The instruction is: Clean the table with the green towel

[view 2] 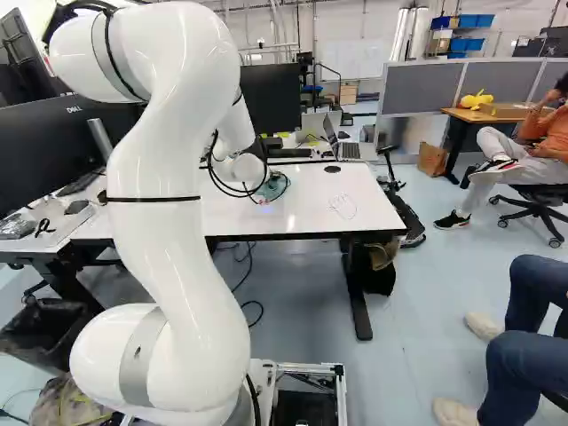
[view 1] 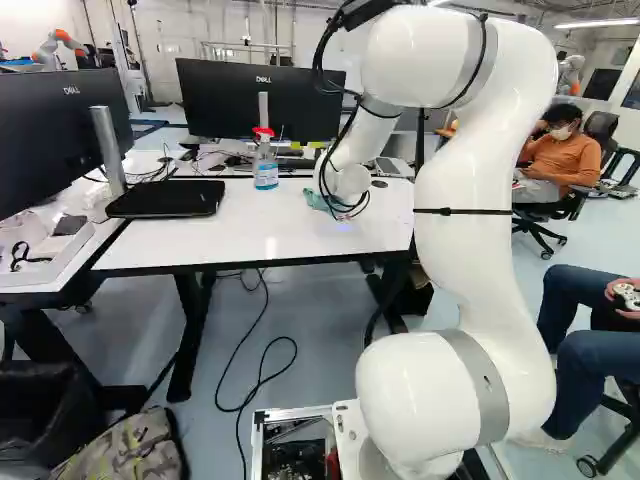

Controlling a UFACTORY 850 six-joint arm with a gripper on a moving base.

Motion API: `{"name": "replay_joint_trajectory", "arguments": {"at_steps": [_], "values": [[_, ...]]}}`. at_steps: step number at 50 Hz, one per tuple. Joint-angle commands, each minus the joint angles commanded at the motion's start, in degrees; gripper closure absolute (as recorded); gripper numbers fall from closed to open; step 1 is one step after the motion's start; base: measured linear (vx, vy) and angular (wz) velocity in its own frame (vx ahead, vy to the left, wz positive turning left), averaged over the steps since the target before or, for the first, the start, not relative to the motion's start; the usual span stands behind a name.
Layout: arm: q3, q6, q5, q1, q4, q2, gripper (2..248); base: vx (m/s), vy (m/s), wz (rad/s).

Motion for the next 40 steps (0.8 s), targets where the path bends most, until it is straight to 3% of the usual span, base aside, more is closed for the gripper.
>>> {"name": "replay_joint_trajectory", "arguments": {"at_steps": [28, 40], "values": [[-0.06, 0.0, -0.51, 0.0, 0.0, -0.04, 207, 0.0, 0.0, 0.0], [-2.48, 0.0, -0.51, -0.24, 0.0, -1.86, 207, 0.0, 0.0, 0.0]]}}
